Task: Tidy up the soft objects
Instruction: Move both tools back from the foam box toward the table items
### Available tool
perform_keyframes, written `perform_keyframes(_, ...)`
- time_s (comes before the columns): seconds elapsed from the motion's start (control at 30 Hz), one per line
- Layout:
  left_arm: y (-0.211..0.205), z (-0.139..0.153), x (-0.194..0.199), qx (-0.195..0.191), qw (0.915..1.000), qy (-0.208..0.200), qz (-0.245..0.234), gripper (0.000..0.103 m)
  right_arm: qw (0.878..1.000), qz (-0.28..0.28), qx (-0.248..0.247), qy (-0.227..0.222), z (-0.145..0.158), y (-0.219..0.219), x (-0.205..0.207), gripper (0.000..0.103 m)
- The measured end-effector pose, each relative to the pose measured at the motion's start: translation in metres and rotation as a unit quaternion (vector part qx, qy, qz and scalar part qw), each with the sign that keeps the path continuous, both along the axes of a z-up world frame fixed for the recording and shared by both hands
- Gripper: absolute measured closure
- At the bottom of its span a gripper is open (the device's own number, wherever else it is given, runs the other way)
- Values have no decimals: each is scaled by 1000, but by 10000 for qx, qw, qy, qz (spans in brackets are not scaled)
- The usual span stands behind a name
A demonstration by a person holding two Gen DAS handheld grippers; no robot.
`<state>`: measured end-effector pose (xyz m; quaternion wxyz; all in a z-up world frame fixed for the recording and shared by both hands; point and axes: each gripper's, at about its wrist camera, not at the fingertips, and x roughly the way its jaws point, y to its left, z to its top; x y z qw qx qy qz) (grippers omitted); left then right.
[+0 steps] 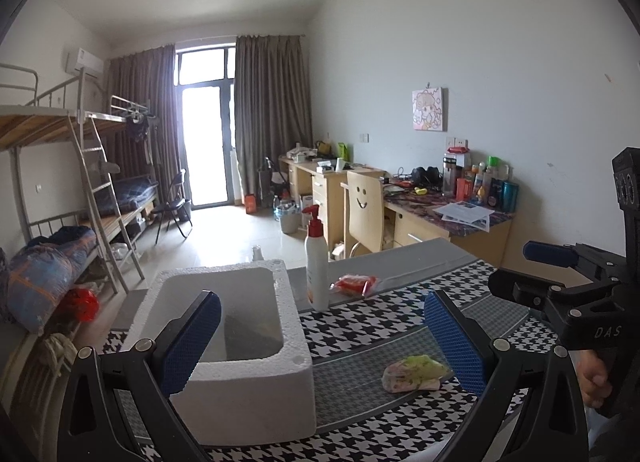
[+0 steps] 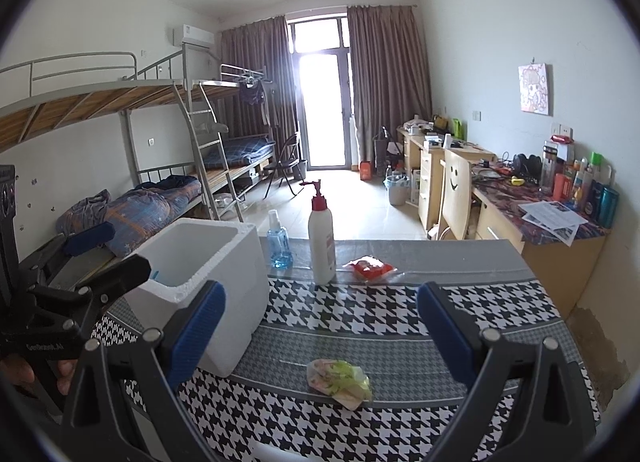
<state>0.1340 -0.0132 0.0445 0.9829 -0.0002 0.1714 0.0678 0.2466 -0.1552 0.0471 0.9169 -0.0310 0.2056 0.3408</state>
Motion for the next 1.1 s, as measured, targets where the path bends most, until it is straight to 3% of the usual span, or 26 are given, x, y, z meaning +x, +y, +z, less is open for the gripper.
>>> perform_keyframes(1.1, -10, -47, -12, -299, 9972, 322, -605, 1, 9993, -231, -59, 290, -40, -20, 12, 5)
